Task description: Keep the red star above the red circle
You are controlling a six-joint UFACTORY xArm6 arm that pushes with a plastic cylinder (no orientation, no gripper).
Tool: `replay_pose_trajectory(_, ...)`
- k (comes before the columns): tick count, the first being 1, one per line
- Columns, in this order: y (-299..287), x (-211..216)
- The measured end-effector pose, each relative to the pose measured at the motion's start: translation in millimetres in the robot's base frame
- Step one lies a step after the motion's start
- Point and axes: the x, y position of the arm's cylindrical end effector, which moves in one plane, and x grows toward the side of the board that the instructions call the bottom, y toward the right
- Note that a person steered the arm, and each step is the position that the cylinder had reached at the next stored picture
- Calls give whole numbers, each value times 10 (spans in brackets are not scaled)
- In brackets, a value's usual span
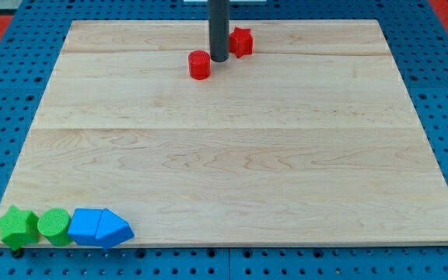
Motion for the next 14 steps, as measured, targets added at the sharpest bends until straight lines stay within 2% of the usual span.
replay_pose_trajectory(2, -844, 820)
replay_pose_trajectory(3, -103, 856)
replay_pose_trajectory(4, 670, 457)
replay_pose_trajectory(5, 1025, -220)
replay_pose_trajectory(6, 1009, -586)
replay_pose_trajectory(8, 440, -669)
replay_pose_trajectory(11, 650, -475)
replay_pose_trajectory(12, 455, -476)
replay_pose_trajectory(13, -264, -408)
replay_pose_trajectory(14, -226, -302)
